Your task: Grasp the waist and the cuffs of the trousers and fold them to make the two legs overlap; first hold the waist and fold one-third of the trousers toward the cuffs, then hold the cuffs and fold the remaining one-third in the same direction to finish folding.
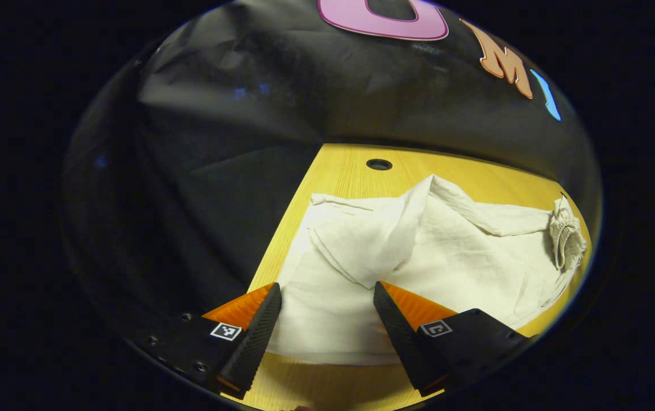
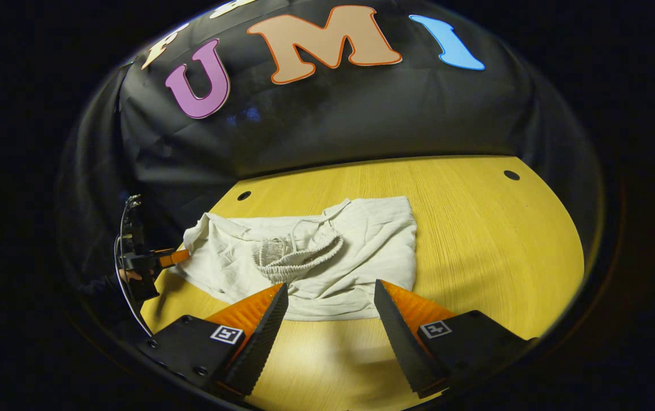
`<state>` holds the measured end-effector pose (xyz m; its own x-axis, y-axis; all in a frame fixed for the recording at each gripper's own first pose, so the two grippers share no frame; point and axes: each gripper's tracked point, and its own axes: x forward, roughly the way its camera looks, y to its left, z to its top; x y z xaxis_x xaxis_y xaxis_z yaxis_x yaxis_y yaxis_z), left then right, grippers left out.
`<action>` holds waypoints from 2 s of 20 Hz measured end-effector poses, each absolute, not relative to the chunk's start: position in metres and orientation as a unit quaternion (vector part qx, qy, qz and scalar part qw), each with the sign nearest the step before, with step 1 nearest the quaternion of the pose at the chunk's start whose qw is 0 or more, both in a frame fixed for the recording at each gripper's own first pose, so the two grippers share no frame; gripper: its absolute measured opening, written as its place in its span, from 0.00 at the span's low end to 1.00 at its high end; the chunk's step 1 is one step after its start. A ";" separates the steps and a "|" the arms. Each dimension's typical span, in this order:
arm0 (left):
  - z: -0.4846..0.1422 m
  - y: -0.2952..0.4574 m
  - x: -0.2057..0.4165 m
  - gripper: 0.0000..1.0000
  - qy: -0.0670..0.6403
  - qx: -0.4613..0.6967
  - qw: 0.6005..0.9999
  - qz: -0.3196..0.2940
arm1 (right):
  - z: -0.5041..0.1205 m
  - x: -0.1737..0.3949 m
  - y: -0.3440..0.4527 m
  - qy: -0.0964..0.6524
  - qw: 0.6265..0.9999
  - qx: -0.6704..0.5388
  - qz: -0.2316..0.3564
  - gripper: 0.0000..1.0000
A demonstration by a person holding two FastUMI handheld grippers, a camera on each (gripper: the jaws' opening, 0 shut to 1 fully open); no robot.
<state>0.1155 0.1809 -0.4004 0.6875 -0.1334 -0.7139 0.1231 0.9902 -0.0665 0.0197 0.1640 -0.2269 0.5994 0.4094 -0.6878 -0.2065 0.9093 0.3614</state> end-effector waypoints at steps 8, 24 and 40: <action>-0.397 0.174 0.115 0.88 0.389 -0.029 0.918 -0.073 | -0.229 0.017 0.164 0.414 0.886 0.116 0.176 0.97; -0.319 0.091 0.126 0.00 0.333 -0.063 0.933 -0.119 | -0.218 0.006 0.143 0.407 0.888 0.142 0.162 0.97; -0.194 -0.068 0.131 0.00 0.258 -0.069 0.941 -0.207 | -0.208 0.000 0.055 0.389 0.894 0.171 0.145 0.92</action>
